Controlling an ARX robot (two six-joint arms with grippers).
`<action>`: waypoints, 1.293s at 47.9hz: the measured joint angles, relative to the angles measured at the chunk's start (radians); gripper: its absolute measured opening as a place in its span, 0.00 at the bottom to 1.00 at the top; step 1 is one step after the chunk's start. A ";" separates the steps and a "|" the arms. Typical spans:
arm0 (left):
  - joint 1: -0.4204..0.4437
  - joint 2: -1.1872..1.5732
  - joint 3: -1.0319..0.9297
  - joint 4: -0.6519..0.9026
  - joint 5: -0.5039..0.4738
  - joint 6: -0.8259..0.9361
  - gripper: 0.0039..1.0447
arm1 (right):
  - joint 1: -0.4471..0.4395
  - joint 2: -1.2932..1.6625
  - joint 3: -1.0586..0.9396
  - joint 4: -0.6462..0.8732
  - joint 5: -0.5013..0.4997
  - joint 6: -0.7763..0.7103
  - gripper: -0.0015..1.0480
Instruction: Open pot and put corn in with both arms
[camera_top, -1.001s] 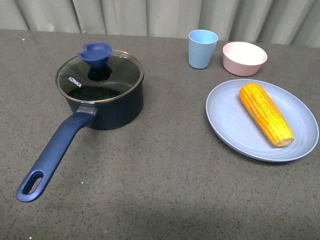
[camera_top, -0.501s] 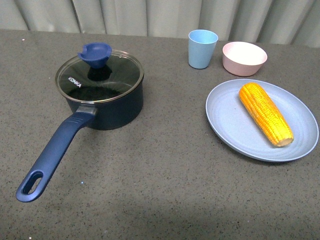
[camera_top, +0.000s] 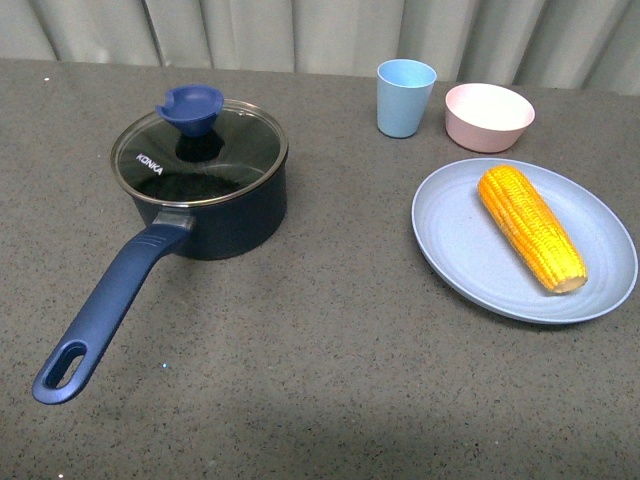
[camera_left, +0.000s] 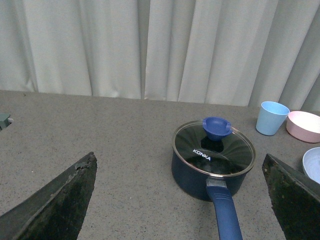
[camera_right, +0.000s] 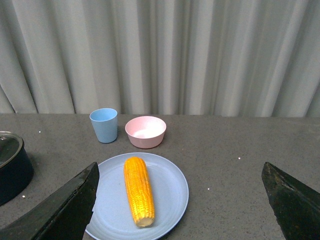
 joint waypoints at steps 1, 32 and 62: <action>0.000 0.000 0.000 0.000 0.000 0.000 0.94 | 0.000 0.000 0.000 0.000 0.000 0.000 0.91; -0.052 0.271 0.005 0.146 -0.006 -0.063 0.94 | 0.000 0.000 0.000 0.000 0.000 0.000 0.91; -0.444 1.651 0.301 1.190 -0.090 -0.201 0.94 | 0.000 0.000 0.000 0.000 0.000 0.000 0.91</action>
